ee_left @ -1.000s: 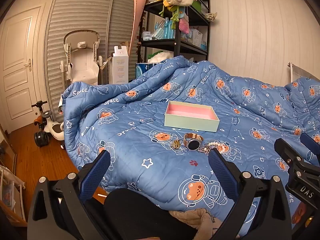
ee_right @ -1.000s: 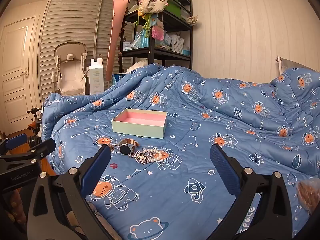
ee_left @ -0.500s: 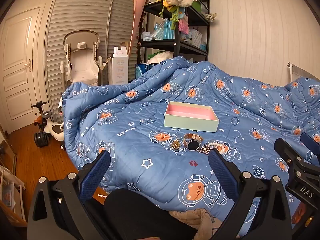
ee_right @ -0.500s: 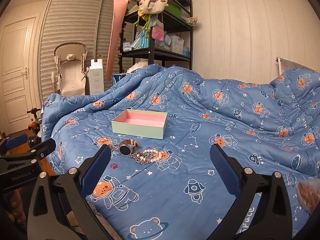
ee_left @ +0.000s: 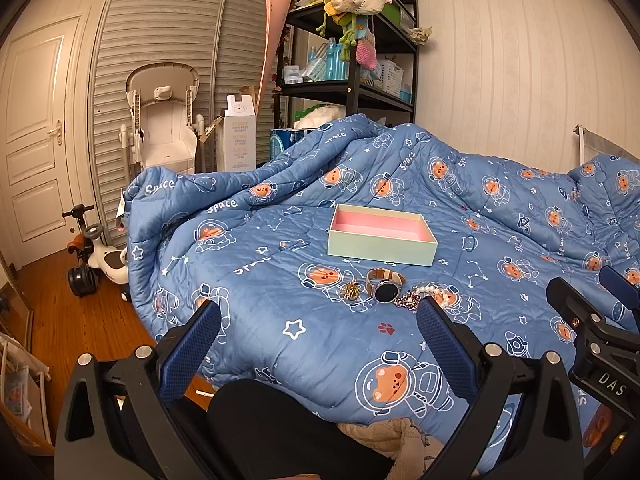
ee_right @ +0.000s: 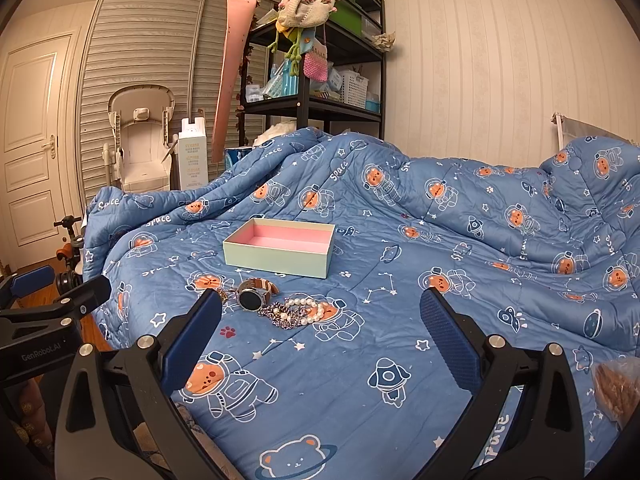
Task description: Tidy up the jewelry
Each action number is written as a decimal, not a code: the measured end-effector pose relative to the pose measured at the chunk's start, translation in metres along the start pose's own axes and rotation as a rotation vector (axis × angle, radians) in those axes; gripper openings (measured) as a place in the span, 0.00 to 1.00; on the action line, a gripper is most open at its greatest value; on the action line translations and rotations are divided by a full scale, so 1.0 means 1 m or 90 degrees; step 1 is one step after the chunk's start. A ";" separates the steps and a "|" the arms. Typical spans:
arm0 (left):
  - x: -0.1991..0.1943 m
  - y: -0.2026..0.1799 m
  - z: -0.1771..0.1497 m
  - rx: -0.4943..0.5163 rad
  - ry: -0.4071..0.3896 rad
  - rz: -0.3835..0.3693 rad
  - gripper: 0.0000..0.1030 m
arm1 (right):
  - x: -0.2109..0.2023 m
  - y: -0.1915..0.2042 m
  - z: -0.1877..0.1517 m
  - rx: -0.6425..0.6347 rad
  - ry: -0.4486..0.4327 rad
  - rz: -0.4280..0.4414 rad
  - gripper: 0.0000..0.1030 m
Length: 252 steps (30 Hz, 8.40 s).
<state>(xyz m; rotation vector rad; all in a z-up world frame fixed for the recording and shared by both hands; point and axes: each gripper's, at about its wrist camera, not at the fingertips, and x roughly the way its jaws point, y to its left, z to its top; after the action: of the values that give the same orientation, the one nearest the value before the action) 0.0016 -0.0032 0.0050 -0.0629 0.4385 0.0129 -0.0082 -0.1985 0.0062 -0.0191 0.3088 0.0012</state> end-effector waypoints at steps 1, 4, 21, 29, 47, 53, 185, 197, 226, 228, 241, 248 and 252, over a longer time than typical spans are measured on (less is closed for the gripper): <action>0.000 0.000 -0.001 0.000 0.000 0.000 0.94 | 0.000 0.000 0.000 0.000 0.000 0.000 0.95; 0.000 0.000 -0.001 0.000 -0.001 0.000 0.94 | 0.000 0.000 0.000 0.000 0.000 0.000 0.95; 0.001 -0.004 0.003 -0.001 0.006 -0.011 0.94 | 0.000 -0.002 0.001 -0.001 0.008 0.012 0.95; 0.025 0.004 0.005 -0.021 0.071 -0.068 0.94 | 0.061 -0.006 -0.013 0.007 0.153 0.106 0.95; 0.123 0.012 -0.014 0.015 0.216 -0.141 0.93 | 0.162 -0.010 -0.032 -0.047 0.302 0.198 0.95; 0.143 0.010 -0.020 0.018 0.248 -0.153 0.93 | 0.187 -0.002 -0.034 -0.013 0.355 0.273 0.71; 0.229 -0.028 0.164 0.086 0.134 -0.299 0.13 | 0.248 -0.005 0.223 -0.053 0.146 0.347 0.06; 0.343 -0.042 0.148 0.043 0.266 -0.267 0.13 | 0.354 -0.003 0.177 -0.030 0.242 0.282 0.06; 0.422 -0.073 0.091 0.070 0.369 -0.225 0.13 | 0.461 0.019 0.063 -0.106 0.447 0.270 0.06; 0.422 -0.073 0.091 0.068 0.369 -0.226 0.13 | 0.463 0.021 0.063 -0.112 0.451 0.271 0.06; 0.399 -0.069 0.104 0.066 0.313 -0.240 0.51 | 0.468 0.020 0.067 -0.142 0.443 0.245 0.16; 0.378 -0.045 0.120 0.003 0.261 -0.253 0.70 | 0.458 0.003 0.086 -0.088 0.397 0.253 0.53; 0.356 -0.030 0.131 -0.027 0.223 -0.251 0.88 | 0.438 -0.002 0.094 -0.078 0.364 0.254 0.71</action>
<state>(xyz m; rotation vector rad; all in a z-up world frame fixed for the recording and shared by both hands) 0.3799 -0.0256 -0.0261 -0.1952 0.7694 -0.3823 0.4375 -0.1991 -0.0377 -0.0804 0.8796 0.4165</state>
